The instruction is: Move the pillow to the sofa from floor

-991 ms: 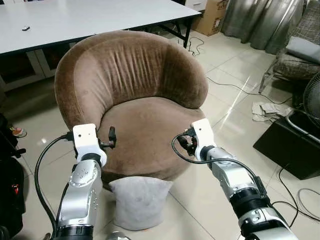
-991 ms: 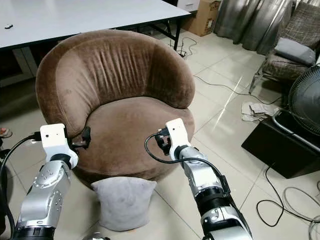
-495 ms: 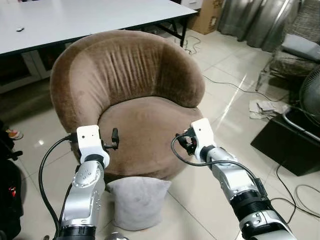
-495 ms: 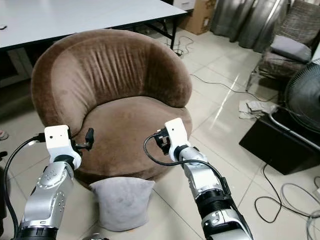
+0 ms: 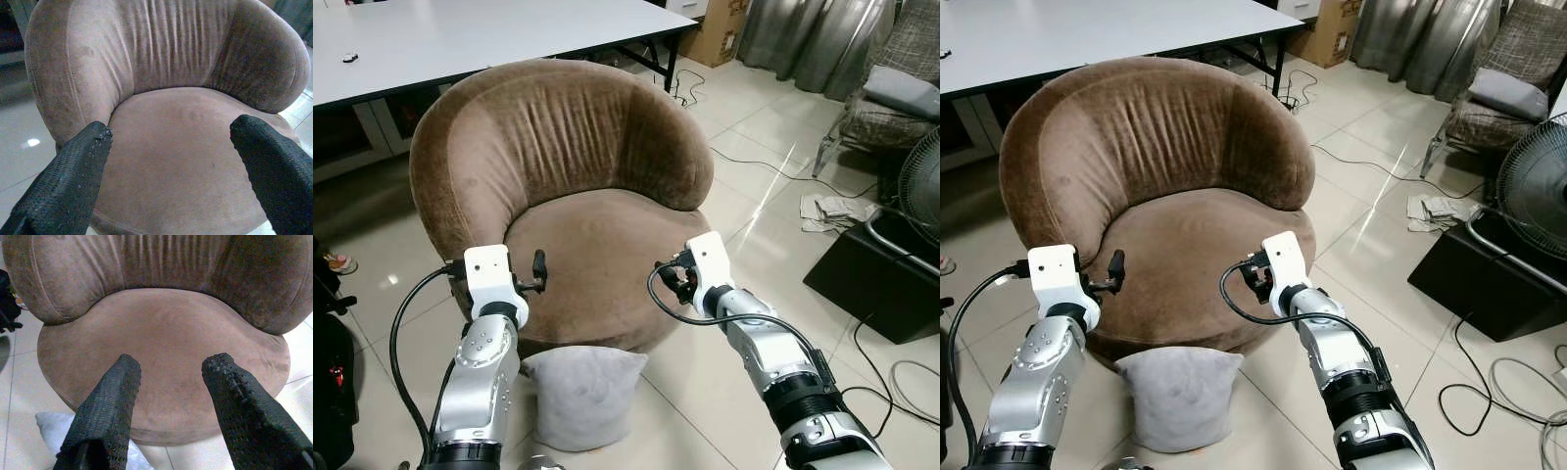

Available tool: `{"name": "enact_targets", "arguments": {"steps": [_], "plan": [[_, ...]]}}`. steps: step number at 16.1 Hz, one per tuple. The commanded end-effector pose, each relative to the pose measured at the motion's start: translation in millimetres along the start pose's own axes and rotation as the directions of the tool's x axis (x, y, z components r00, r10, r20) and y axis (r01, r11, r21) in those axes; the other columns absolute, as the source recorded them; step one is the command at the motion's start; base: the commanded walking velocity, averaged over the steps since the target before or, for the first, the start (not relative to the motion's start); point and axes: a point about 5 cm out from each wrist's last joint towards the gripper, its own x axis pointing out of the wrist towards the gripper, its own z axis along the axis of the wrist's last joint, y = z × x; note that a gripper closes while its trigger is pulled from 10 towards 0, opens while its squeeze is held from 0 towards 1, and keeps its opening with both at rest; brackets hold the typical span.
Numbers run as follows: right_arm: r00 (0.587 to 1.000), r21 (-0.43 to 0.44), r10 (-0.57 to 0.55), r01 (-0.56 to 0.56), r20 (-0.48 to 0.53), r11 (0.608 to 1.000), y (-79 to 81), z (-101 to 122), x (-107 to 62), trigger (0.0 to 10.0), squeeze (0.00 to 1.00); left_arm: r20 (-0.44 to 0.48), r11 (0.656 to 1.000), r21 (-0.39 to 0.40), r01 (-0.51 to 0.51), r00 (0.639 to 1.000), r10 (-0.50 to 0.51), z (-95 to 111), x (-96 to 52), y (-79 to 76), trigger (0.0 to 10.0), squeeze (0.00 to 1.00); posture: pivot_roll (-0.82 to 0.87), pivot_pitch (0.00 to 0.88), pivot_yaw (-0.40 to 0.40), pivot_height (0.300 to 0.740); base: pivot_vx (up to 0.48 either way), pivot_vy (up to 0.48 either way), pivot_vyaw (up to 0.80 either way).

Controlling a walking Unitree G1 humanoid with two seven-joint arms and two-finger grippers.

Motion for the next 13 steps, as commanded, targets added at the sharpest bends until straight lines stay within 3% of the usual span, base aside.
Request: {"name": "enact_targets", "arguments": {"steps": [1, 9, 13], "plan": [[1.0, -0.003, -0.007, 0.007, 0.015, 1.0, -1.8, 0.4, -1.4, 10.0, 0.0, 0.001, 1.0, 0.009, 0.013, 1.0, -0.013, -0.2, 1.9, -5.4, 10.0, 0.0, 0.05, 0.0, -0.07, 0.74, 0.0, 0.0, 0.0], [0.999, -0.015, -0.003, 0.003, 0.042, 1.0, -1.9, 3.6, -0.3, 10.0, 0.0, 0.01, 0.999, 0.03, 0.01, 1.0, -0.01, -0.9, 1.7, -6.6, 10.0, 0.0, 0.06, 0.0, -0.072, 0.74, 0.0, 0.0, 0.0], [0.999, -0.004, 0.02, -0.02, 0.03, 1.0, 3.7, 1.4, 5.6, 10.0, 0.0, 0.024, 0.996, 0.01, -0.087, 0.996, 0.086, -3.9, -9.6, 10.8, 10.0, 0.0, 0.14, 0.0, -0.132, 0.74, 0.0, 0.0, 0.0]]}}
